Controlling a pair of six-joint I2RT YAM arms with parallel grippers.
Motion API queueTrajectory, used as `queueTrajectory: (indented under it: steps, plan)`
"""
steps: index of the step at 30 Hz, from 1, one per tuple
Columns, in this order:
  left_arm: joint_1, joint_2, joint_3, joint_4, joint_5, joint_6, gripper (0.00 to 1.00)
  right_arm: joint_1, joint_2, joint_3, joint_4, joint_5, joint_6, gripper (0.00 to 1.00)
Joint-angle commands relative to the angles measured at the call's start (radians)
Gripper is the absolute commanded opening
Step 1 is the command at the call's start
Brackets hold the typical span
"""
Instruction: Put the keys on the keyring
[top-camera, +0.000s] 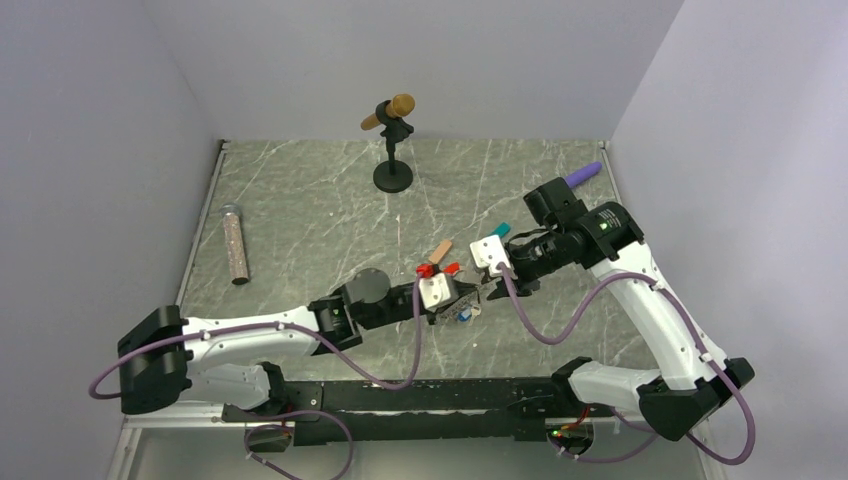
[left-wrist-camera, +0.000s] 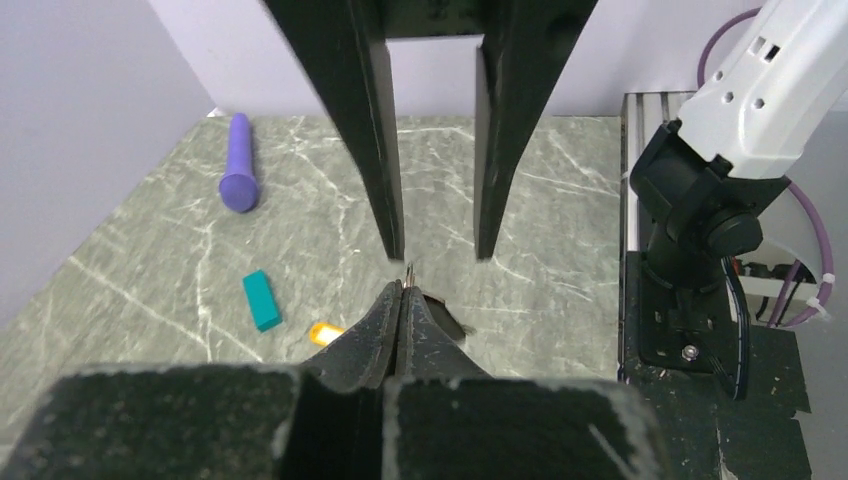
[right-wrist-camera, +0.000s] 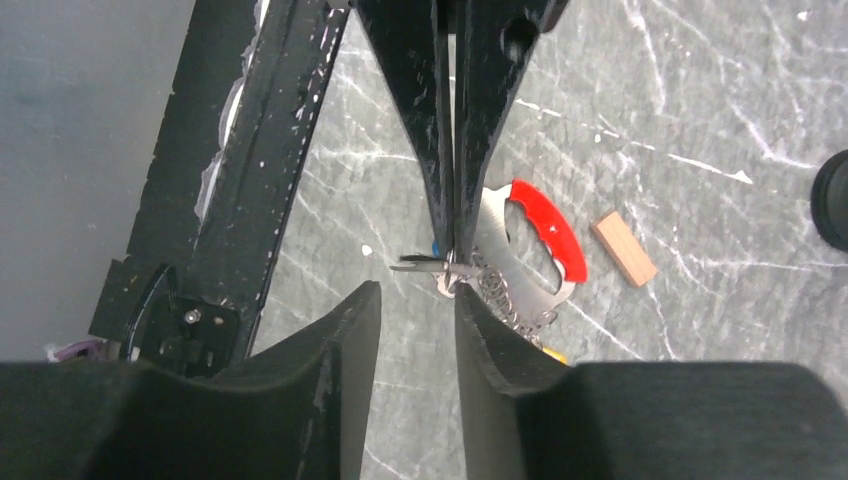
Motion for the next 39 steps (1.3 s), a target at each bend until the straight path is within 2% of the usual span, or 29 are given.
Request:
queueTrajectory:
  steps: [1,3,6,12,18,30,39]
  plan:
    - [0.014,-0.101,-0.117,0.224,-0.091,-0.113,0.00,-0.025,-0.046,0.011,0.065,-0.074,0.046,0.42]
    - [0.033,-0.126,-0.192,0.355,-0.094,-0.208,0.00,-0.055,-0.060,-0.004,0.085,-0.125,0.045,0.44]
    - [0.037,-0.120,-0.304,0.639,-0.091,-0.301,0.00,-0.086,-0.063,-0.017,0.104,-0.240,0.032,0.44]
    - [0.037,0.037,-0.378,1.138,-0.079,-0.391,0.00,-0.121,-0.013,-0.002,0.136,-0.441,0.061,0.40]
    - [0.035,0.088,-0.305,1.146,-0.037,-0.390,0.00,-0.130,0.015,-0.005,0.192,-0.500,0.129,0.30]
    - [0.035,0.106,-0.286,1.145,-0.019,-0.398,0.00,-0.142,-0.019,-0.063,0.267,-0.530,0.195,0.24]
    - [0.035,0.106,-0.288,1.145,-0.032,-0.397,0.00,-0.142,0.002,-0.048,0.253,-0.565,0.199,0.14]
